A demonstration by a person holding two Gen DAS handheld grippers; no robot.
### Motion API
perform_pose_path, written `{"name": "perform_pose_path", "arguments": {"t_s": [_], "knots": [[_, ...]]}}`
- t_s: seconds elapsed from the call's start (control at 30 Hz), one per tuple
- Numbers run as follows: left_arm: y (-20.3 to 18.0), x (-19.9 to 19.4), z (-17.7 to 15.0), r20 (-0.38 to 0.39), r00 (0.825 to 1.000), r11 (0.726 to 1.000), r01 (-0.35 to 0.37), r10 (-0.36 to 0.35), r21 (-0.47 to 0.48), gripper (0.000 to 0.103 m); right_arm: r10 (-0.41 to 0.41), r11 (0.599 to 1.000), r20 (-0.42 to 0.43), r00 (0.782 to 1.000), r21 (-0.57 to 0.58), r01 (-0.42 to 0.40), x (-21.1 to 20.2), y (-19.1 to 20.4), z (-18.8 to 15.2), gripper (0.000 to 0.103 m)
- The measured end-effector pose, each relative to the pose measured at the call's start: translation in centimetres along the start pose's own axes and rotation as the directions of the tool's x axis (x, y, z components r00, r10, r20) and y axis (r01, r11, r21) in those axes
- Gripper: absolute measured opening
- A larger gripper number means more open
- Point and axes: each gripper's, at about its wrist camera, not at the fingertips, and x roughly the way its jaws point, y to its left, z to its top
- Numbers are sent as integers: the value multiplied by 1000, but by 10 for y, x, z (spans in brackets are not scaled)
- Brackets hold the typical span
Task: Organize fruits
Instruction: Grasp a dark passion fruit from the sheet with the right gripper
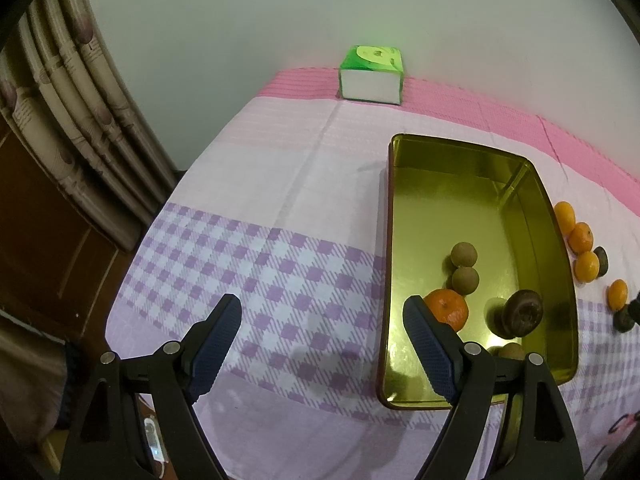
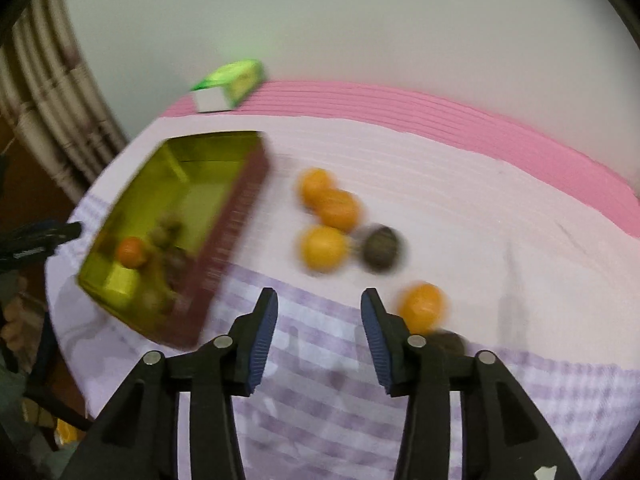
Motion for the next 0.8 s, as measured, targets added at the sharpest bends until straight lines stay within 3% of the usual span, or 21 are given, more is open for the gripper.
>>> {"name": "perform_pose_path", "arguments": {"t_s": [0.27,0.57,0.8], "knots": [[-10,1,1,-3,1000,999,-10,10,41,83,-73,992,-61,995,100,79,0,-61,-37,42],[-36,-5,-1,17,1000,991,-7,5,135,83,-60,992,-83,995,107,69,18,-67,-45,43],[-72,-7,0,-6,999,980,49,-49,193,83,-50,992,-90,995,112,60,32,-70,-43,44]]}}
